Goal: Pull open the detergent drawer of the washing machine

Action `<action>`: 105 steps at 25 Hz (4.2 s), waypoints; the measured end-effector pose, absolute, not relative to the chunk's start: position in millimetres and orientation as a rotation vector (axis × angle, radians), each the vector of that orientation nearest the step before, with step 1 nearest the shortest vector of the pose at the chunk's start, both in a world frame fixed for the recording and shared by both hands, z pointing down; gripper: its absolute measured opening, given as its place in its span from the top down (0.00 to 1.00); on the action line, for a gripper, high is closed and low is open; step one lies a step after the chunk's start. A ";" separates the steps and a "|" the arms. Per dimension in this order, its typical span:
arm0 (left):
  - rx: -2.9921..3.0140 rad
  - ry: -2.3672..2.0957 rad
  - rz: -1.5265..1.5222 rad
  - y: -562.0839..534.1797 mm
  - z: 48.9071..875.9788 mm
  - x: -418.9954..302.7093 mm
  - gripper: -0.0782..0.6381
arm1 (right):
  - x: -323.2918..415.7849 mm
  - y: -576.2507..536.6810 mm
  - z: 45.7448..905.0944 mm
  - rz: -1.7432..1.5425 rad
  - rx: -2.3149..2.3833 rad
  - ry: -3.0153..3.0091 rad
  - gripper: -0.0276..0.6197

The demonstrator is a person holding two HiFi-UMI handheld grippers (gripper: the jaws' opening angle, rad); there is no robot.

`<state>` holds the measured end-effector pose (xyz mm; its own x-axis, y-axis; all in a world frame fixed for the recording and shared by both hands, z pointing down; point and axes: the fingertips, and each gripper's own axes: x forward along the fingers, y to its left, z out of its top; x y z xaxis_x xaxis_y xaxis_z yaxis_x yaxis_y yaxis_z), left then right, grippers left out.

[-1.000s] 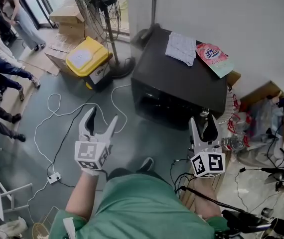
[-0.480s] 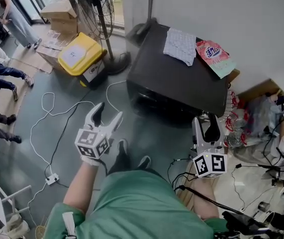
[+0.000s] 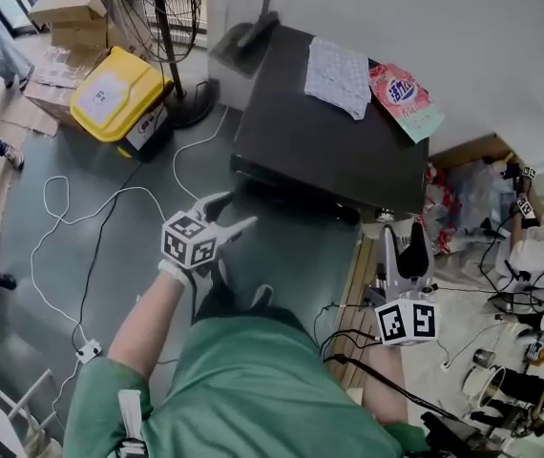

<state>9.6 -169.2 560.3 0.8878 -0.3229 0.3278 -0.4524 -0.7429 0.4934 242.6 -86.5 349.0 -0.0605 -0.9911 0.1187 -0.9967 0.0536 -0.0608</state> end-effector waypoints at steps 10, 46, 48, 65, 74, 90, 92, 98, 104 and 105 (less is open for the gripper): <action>2.326 -0.326 0.244 -216.0 635.3 40.8 0.41 | 230.9 -111.4 381.7 0.344 2.117 -2.190 0.54; 2.019 -0.067 -0.174 -271.9 683.3 80.2 0.37 | 220.8 -76.1 455.3 0.521 1.965 -2.108 0.54; 2.022 -0.081 -0.174 -271.9 684.7 79.4 0.39 | 215.8 -75.6 455.1 0.518 1.954 -2.123 0.54; 2.070 -0.106 -0.152 -222.8 685.1 64.3 0.47 | 210.3 -82.2 460.7 0.552 1.921 -2.182 0.54; 2.049 -0.127 -0.129 -188.2 685.7 52.2 0.47 | 207.0 -81.3 446.3 0.519 1.895 -2.239 0.54; 2.031 -0.161 -0.142 -133.2 682.7 32.0 0.48 | 183.2 -91.4 429.5 0.464 1.765 -2.355 0.54; 2.031 -0.163 -0.143 -128.8 683.3 29.1 0.48 | 178.5 -91.5 428.4 0.460 1.751 -2.366 0.54; 2.021 -0.153 -0.137 -116.6 683.9 23.2 0.49 | 173.6 -92.2 425.2 0.454 1.738 -2.380 0.54; 2.013 -0.152 -0.131 -106.1 682.2 19.6 0.47 | 172.6 -91.7 420.2 0.447 1.736 -2.387 0.54; 2.015 -0.149 -0.124 -103.3 682.3 18.8 0.48 | 173.4 -91.4 419.7 0.446 1.737 -2.387 0.54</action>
